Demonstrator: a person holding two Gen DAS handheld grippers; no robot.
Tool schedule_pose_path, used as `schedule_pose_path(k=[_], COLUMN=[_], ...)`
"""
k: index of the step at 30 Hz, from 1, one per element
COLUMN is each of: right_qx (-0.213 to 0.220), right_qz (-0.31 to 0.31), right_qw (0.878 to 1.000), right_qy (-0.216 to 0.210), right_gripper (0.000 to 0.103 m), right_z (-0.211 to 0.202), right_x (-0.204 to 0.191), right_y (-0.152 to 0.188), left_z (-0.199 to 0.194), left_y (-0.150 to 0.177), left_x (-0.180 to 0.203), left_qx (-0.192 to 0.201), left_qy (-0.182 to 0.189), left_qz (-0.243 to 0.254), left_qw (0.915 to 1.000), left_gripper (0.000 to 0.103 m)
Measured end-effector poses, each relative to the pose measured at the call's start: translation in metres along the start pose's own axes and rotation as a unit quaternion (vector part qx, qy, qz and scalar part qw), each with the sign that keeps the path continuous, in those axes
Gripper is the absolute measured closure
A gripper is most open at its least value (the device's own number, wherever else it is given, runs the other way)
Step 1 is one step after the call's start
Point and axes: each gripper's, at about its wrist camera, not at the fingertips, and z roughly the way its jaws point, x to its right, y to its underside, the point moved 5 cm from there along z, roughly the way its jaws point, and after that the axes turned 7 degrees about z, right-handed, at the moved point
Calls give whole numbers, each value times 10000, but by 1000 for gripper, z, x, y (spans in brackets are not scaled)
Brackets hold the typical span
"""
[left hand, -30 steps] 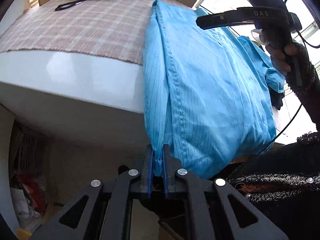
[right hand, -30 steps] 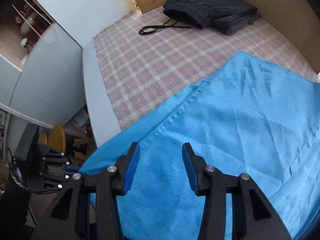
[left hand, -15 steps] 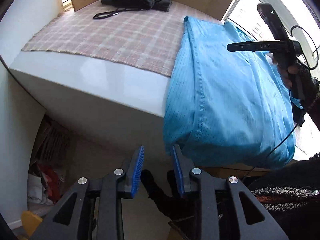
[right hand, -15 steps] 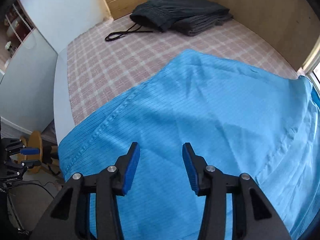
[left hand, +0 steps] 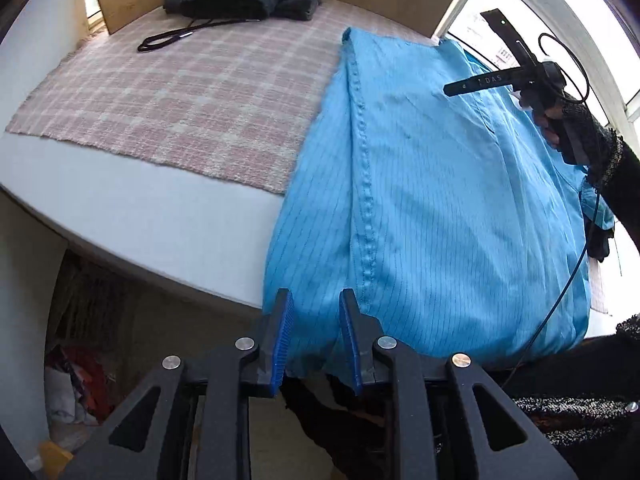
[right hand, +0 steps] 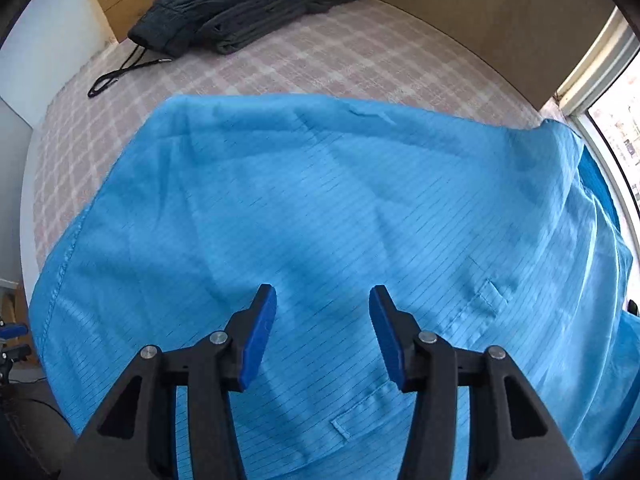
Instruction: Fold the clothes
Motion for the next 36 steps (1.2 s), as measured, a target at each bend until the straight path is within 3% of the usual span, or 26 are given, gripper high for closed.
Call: schedule_pose_path(k=[4,7,10,15,19,24,29,36], right_qx=[387,293,40,-86,-216,-277,-367,-686], right_qz=[-1029,-1318,-1296,-1529,-1580,-1784,-2445,-3325], right_qw=[9939,9908,9915,9882,9872,9834,9686,9404], right_qy=[-50,-31,-130,-93,-88,-203,-265,-210], right_gripper=[54,54,54,54,54,54,54,54], right_z=[-23,-10,7,22,33,32,28,44], right_x=[-35,-52,-62,-72,-75,-83,-98,-140], right_y=[-37,-68,-91,-92,-88,-85,-87,-105], left_z=[-18,-7,8,18,38,33,27,37], left_y=[25,35,36,41,47,44,50,45], left_x=[-6,-1,2,36,32,9,-7,-16], left_qx=[146,-70,-199,-100,-341,-181,-216,-220], left_qy=[7,-44,94,581,435,355,315,702], left_qz=[-54,219,141,406,474,218,371,482], left_qw=[9999,9997,9997,9974,9973,9990,9986,9961], left_gripper=[66,65,64,64,63,63,58,58])
